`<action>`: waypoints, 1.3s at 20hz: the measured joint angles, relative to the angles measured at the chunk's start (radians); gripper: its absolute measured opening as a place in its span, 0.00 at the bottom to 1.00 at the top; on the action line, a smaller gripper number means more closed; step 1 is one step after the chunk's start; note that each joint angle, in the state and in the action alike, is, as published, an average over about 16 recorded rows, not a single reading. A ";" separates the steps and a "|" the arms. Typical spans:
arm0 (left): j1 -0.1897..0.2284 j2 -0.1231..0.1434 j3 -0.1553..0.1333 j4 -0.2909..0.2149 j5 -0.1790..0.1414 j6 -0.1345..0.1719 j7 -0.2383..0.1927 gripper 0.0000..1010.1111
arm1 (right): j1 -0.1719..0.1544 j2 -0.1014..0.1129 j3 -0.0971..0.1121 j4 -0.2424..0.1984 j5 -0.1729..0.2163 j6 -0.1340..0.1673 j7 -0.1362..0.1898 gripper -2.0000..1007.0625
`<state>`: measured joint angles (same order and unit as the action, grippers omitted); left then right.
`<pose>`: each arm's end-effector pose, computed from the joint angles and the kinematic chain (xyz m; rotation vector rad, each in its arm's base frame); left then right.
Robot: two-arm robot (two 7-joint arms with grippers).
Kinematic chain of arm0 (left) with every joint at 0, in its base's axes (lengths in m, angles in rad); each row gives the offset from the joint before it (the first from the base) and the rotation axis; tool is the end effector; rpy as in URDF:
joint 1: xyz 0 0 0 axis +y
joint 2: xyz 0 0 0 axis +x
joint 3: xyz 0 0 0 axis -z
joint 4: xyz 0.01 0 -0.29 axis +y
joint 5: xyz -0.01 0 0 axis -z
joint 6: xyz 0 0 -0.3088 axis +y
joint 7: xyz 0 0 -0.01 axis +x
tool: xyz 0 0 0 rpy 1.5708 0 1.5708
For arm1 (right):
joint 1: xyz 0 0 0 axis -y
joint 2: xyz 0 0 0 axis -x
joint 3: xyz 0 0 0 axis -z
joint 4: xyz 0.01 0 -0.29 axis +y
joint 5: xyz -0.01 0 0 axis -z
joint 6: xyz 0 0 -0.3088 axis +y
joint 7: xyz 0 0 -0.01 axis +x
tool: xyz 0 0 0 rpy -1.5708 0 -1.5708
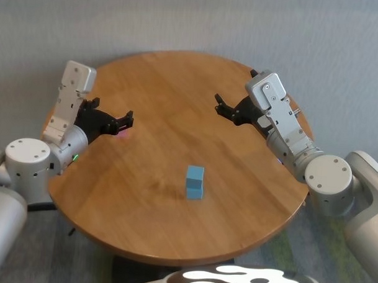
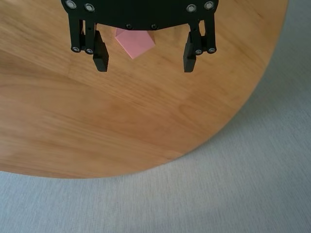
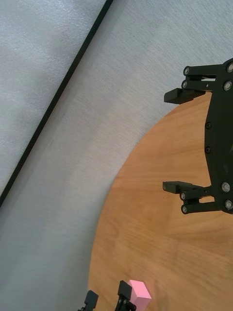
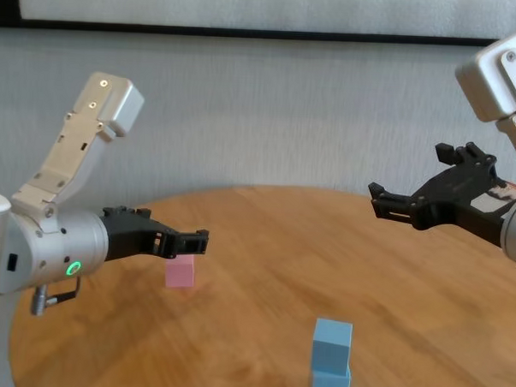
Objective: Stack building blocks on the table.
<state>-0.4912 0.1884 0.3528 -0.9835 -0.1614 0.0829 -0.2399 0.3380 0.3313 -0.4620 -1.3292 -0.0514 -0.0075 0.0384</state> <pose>0.4515 -0.0025 -0.3082 0.3035 0.0650 1.1338 0.4010 0.0114 -0.2846 -0.3491 -0.3850 -1.1528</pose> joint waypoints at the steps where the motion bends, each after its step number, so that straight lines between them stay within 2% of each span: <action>1: -0.003 -0.004 -0.001 0.004 0.003 0.006 0.003 0.99 | 0.000 0.000 0.000 0.000 0.000 0.000 0.000 1.00; 13: -0.010 -0.054 -0.025 0.027 0.026 0.050 0.048 0.99 | 0.000 0.001 -0.001 -0.001 0.001 0.001 0.000 1.00; 26: 0.007 -0.078 -0.048 0.031 0.058 0.083 0.080 0.99 | 0.000 0.001 -0.001 -0.001 0.001 0.001 0.000 1.00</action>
<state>-0.4840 0.1104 0.3050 -0.9526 -0.1035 0.1658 -0.1603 0.3380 0.3321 -0.4627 -1.3301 -0.0506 -0.0069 0.0384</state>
